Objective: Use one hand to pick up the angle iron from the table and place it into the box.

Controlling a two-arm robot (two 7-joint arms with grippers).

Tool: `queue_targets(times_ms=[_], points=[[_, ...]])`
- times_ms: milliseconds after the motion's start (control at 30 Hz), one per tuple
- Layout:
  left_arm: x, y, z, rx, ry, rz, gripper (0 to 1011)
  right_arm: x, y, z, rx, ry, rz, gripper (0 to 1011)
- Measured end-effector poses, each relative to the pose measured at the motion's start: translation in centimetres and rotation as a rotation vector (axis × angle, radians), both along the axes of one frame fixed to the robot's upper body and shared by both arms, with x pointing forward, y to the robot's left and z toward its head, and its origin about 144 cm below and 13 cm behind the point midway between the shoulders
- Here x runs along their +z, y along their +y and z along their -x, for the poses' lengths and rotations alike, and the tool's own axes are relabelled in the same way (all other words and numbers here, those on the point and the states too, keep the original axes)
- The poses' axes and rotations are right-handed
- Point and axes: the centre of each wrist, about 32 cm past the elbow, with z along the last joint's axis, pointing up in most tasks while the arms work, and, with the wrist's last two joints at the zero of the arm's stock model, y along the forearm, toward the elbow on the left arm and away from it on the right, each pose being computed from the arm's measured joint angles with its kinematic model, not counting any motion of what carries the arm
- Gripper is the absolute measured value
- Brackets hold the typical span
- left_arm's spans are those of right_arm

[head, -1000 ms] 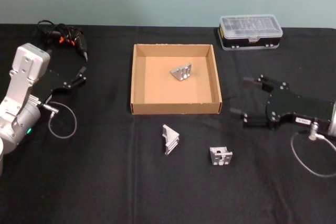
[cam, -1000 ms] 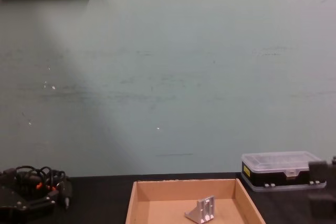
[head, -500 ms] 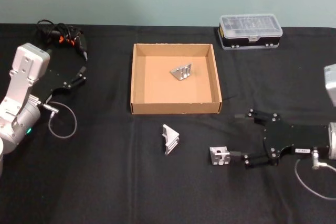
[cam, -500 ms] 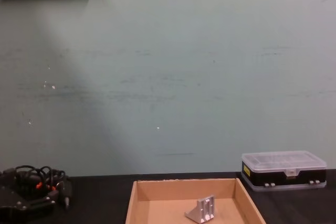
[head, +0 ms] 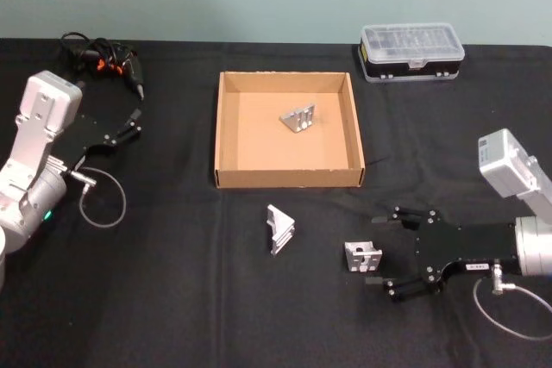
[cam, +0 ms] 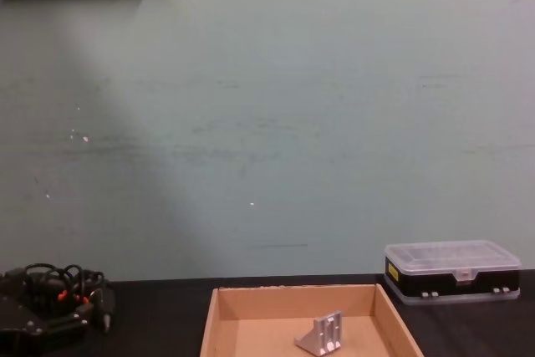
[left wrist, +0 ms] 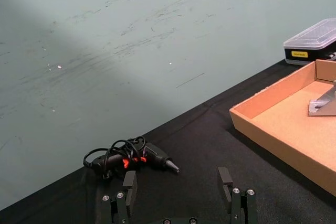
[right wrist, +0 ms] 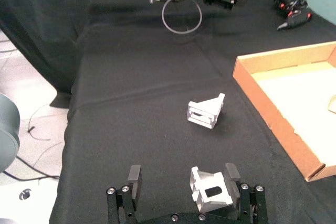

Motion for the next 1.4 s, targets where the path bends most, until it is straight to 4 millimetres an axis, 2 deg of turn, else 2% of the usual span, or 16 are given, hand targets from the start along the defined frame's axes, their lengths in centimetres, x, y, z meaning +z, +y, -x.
queue_targets(times_ms=[633,1233,1367,1400], points=[[0.0,0.0,0.0,0.000,0.000,0.000,1000,-1.6,1.4,-1.2,-0.043,0.013,0.056,1000],[0.0,0.0,0.0,0.000,0.000,0.000,1000,-1.9,2.0,-1.5,-0.037,0.017,0.060,1000],[0.0,0.0,0.0,0.000,0.000,0.000,1000,-1.9,2.0,-1.5,-0.037,0.017,0.060,946],[0.0,0.0,0.0,0.000,0.000,0.000,1000,-1.9,2.0,-1.5,-0.037,0.017,0.060,898]])
